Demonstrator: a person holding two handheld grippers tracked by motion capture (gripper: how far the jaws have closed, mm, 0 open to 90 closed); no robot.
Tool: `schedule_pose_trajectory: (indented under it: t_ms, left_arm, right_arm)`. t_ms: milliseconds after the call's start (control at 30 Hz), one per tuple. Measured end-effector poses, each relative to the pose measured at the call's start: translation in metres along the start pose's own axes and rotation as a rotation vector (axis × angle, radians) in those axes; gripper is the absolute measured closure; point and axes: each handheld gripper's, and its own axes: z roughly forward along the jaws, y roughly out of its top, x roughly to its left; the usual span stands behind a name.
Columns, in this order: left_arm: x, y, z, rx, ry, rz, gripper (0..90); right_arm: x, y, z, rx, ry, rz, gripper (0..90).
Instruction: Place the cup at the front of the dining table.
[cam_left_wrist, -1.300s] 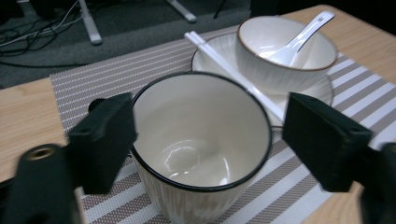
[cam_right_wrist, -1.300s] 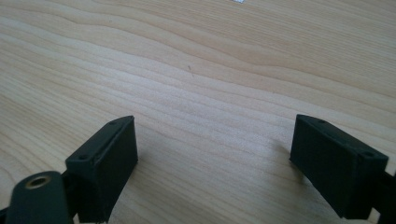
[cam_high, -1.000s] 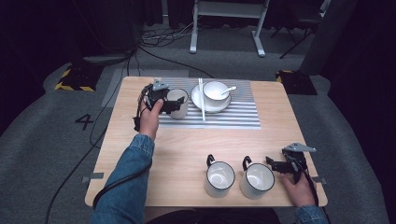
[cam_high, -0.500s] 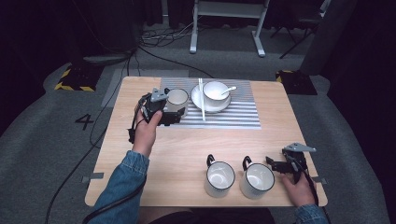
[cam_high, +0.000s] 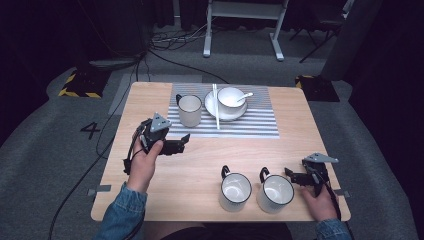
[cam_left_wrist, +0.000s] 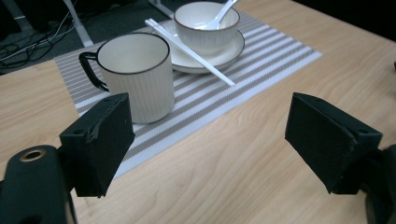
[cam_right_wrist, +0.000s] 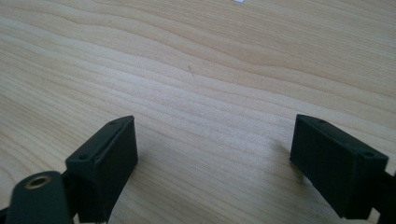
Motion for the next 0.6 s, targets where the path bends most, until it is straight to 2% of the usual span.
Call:
schedule_pose_trajectory:
  t_ms: [133, 200, 267, 433, 600]
  left_arm:
    - [-0.001, -0.01, -0.012, 0.004, 0.005, -0.008, 15.6]
    - [-0.001, -0.017, -0.016, -0.016, 0.004, -0.03, 15.6]
    - [0.001, -0.024, -0.02, -0.008, 0.012, -0.045, 15.5]
    - [0.006, -0.04, -0.028, 0.026, 0.04, -0.046, 15.6]
    - [0.008, -0.051, -0.04, 0.014, 0.055, -0.06, 15.6]
  right_arm:
    - [0.0, 0.0, 0.0, 0.0, 0.0, 0.001, 14.9]
    - [0.0, 0.0, 0.0, 0.0, 0.0, 0.0, 14.9]
    - [0.0, 0.0, 0.0, 0.0, 0.0, 0.0, 14.9]
    - [0.0, 0.0, 0.0, 0.0, 0.001, 0.0, 14.9]
    - [0.0, 0.0, 0.0, 0.0, 0.001, 0.0, 14.9]
